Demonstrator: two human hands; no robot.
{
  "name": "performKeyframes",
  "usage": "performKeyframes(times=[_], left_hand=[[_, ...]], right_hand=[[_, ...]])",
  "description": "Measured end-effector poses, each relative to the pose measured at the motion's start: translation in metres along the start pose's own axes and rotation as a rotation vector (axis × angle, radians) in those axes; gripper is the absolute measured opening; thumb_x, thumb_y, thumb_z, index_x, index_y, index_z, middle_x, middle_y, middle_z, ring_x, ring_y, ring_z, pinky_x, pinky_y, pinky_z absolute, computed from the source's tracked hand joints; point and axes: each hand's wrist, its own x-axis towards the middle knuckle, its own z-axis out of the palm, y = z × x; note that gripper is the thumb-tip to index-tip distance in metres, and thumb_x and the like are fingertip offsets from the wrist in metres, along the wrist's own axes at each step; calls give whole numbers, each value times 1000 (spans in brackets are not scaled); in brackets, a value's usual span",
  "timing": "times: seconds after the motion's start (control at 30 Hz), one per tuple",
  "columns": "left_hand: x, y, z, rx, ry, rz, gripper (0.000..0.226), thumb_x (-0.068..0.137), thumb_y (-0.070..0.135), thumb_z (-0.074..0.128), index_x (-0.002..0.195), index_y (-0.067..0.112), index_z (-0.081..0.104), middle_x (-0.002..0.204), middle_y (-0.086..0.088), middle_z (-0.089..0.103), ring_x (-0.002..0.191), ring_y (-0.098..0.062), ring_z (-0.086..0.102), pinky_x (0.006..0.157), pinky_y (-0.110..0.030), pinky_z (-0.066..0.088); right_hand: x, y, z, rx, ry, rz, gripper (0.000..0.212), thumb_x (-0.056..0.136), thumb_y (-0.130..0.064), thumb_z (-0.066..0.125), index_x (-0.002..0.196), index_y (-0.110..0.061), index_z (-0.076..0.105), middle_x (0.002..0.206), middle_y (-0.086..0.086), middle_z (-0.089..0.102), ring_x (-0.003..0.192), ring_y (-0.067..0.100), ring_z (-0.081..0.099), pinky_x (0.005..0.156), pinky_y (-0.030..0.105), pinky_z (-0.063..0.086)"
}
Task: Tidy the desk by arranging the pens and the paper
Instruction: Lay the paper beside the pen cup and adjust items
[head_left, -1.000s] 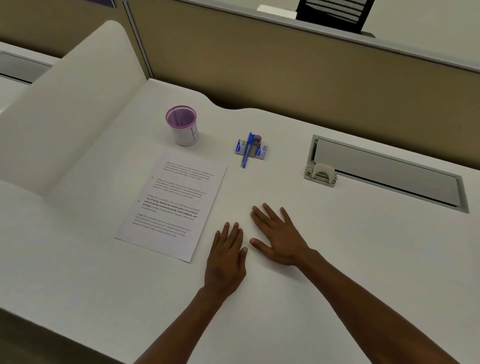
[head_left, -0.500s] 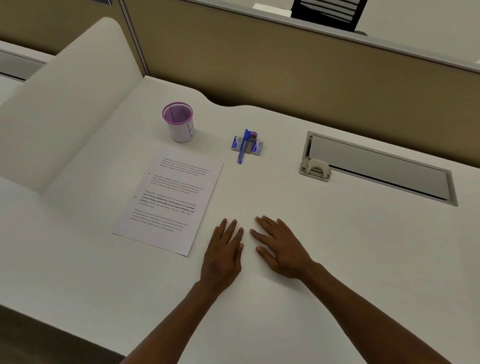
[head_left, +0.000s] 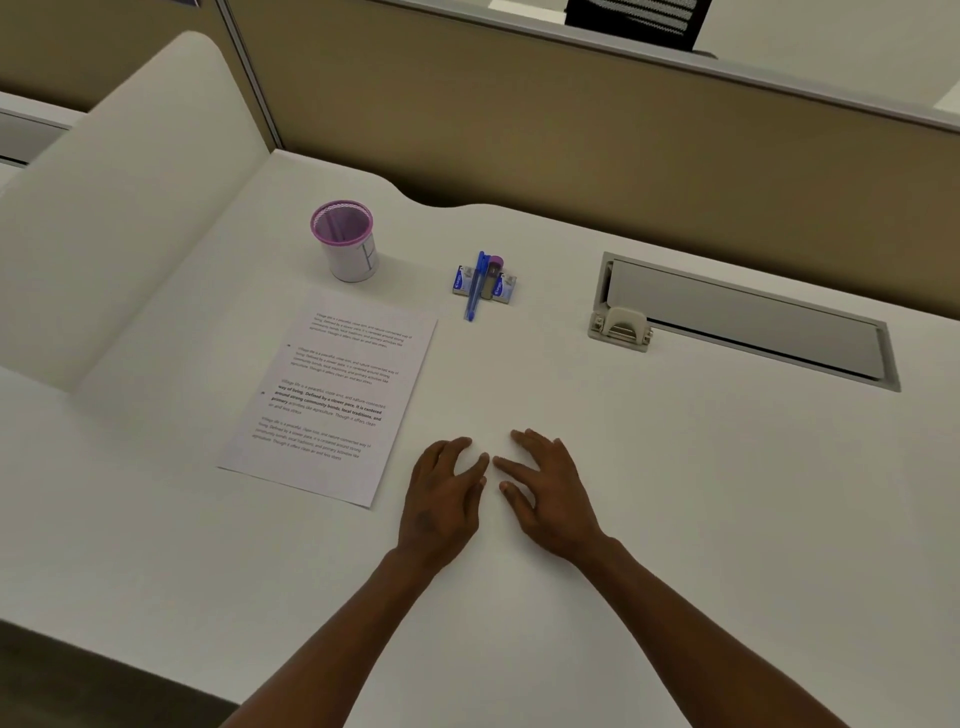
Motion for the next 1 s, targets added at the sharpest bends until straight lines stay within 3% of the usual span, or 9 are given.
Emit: performKeyframes(times=[0.13,0.33,0.43,0.63,0.8,1.0], left_hand=[[6,2,1,-64,44,-71,26,91,25,63,115,20,72,127,-2,61,122,-20,50,101,-39,45],[23,7,-2,-34,28,-131,17,86,34,69,96,23,78,101,10,66,105,-14,52,86,-33,43],[34,9,-6,15,-23,-129,15,87,33,68,88,23,78,90,13,68,97,-14,53,80,-31,39],[45,11,-8,58,-106,-119,17,89,34,64,92,25,78,92,12,70,94,-13,55,81,-33,38],[50,12,-9,69,-134,-133,19,91,35,61,95,27,77,96,11,69,95,-12,56,81,-32,35],[53,15,-7,123,-192,-16,18,93,25,53,90,22,71,90,6,60,84,-15,55,76,-31,36]], right_hand=[[5,-3,0,44,83,85,35,90,-32,66,123,-20,68,137,2,58,132,19,46,112,43,37],[13,-10,-3,60,124,121,23,80,-27,76,102,-18,76,115,2,68,114,20,59,99,42,46],[11,-9,-7,76,104,143,29,79,-33,76,103,-18,75,110,0,66,111,16,57,96,36,47],[7,-12,-9,42,76,139,42,76,-41,77,110,-18,72,112,0,63,111,18,55,97,33,44],[19,-16,-8,8,90,212,28,78,-35,78,102,-21,77,102,-1,67,104,20,60,92,43,47],[31,-21,-8,-3,129,242,5,76,-28,81,79,-28,79,83,-9,67,93,20,60,81,38,42]])
